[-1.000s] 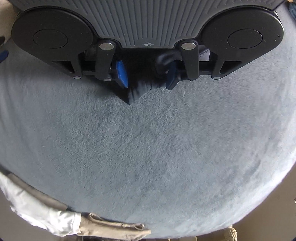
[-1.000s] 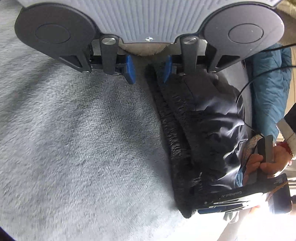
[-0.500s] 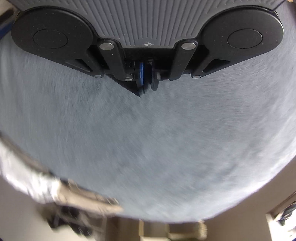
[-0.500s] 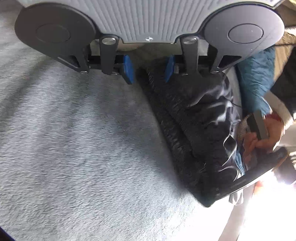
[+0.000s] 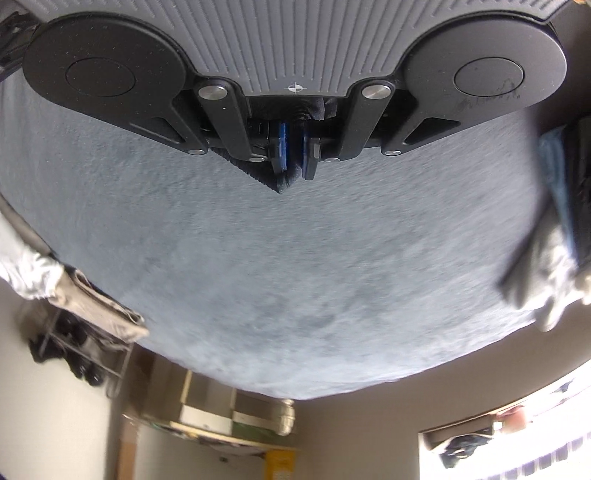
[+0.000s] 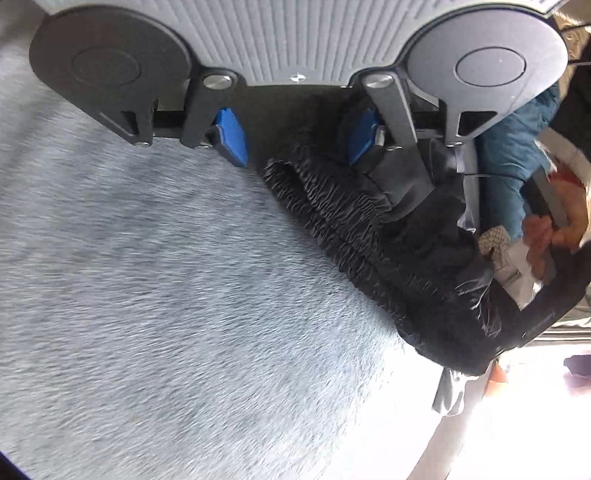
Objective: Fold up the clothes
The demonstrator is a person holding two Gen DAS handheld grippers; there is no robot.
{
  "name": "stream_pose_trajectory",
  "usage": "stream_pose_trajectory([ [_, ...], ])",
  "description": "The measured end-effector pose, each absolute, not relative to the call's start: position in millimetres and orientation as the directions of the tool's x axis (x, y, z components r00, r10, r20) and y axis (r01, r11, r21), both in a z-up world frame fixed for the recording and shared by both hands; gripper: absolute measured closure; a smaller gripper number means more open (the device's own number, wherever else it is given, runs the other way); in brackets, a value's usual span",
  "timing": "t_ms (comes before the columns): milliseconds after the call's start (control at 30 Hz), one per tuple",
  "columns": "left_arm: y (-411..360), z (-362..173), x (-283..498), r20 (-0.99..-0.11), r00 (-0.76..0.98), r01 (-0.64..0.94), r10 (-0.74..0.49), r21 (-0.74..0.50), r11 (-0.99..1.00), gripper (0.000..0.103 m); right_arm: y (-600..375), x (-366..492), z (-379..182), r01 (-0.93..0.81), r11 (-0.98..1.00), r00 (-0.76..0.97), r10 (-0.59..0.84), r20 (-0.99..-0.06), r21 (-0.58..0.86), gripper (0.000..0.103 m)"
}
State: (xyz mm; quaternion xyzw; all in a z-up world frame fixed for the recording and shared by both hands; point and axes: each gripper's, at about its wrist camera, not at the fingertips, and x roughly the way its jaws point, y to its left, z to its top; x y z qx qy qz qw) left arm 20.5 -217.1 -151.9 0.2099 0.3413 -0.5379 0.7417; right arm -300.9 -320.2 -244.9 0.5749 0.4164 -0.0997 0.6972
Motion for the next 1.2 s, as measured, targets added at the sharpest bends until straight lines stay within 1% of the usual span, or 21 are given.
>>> stream_pose_trajectory([
  [133, -198.9, -146.0, 25.9, -0.723, 0.208, 0.932, -0.659, -0.058, 0.359, 0.097, -318.4, -296.1, -251.3, 0.639, 0.246, 0.647, 0.342, -0.682, 0.729, 0.038],
  [200, -192.3, -143.9, 28.7, -0.719, 0.218, 0.924, -0.660, -0.065, 0.376, 0.097, -314.8, -294.2, -251.8, 0.658, 0.243, 0.639, 0.321, -0.699, 0.713, 0.044],
  [233, -189.0, -142.8, 30.1, -0.717, 0.222, 0.920, -0.660, -0.070, 0.385, 0.097, -313.2, -293.8, -251.3, 0.664, 0.242, 0.638, 0.309, -0.705, 0.707, 0.048],
  [300, -182.5, -138.6, 31.7, -0.709, 0.236, 0.912, -0.665, -0.076, 0.404, 0.097, -311.3, -295.5, -248.6, 0.670, 0.219, 0.655, 0.276, -0.704, 0.709, 0.061],
  [333, -179.3, -136.0, 32.3, -0.705, 0.243, 0.907, -0.666, -0.079, 0.414, 0.097, -311.1, -297.5, -247.2, 0.671, 0.202, 0.667, 0.255, -0.700, 0.713, 0.077],
  [367, -176.1, -133.3, 32.8, -0.701, 0.250, 0.902, -0.668, -0.083, 0.424, 0.097, -312.3, -300.4, -245.8, 0.675, 0.186, 0.679, 0.224, -0.699, 0.714, 0.083],
  [400, -172.1, -130.4, 33.6, -0.697, 0.256, 0.896, -0.669, -0.089, 0.436, 0.097, -313.5, -303.1, -244.6, 0.676, 0.168, 0.690, 0.196, -0.697, 0.717, 0.085],
  [433, -168.0, -127.4, 34.4, -0.693, 0.263, 0.890, -0.671, -0.095, 0.447, 0.097, -314.9, -305.0, -244.6, 0.673, 0.146, 0.704, 0.177, -0.688, 0.725, 0.091],
  [467, -163.7, -124.1, 34.2, -0.689, 0.271, 0.884, -0.672, -0.097, 0.457, 0.097, -316.0, -306.3, -244.0, 0.669, 0.132, 0.714, 0.159, -0.682, 0.732, 0.093],
  [533, -152.5, -115.6, 32.4, -0.676, 0.294, 0.875, -0.676, -0.094, 0.475, 0.097, -314.8, -303.8, -237.3, 0.667, 0.158, 0.716, 0.135, -0.685, 0.728, 0.095],
  [600, -138.4, -103.3, 29.7, -0.656, 0.322, 0.864, -0.682, -0.090, 0.495, 0.097, -311.8, -299.3, -219.0, 0.657, 0.223, 0.718, 0.107, -0.688, 0.721, 0.095],
  [733, -104.1, -69.2, 25.2, -0.599, 0.393, 0.832, -0.698, -0.092, 0.547, 0.097, -307.3, -302.2, -159.6, 0.587, 0.354, 0.770, 0.032, -0.637, 0.728, 0.096],
  [867, -63.8, -21.4, 9.0, -0.496, 0.479, 0.801, -0.724, -0.089, 0.592, 0.097, -302.6, -301.6, -84.6, 0.487, 0.497, 0.839, -0.037, -0.544, 0.718, 0.096],
  [1000, -26.5, 30.8, -12.6, -0.373, 0.559, 0.775, -0.740, -0.080, 0.626, 0.097, -299.0, -303.9, -9.0, 0.385, 0.621, 0.899, -0.085, -0.429, 0.683, 0.096],
  [1200, 10.2, 105.7, -51.1, -0.192, 0.628, 0.760, -0.754, -0.055, 0.647, 0.097, -280.5, -312.9, 107.4, 0.258, 0.774, 0.957, -0.124, -0.262, 0.578, 0.096],
])
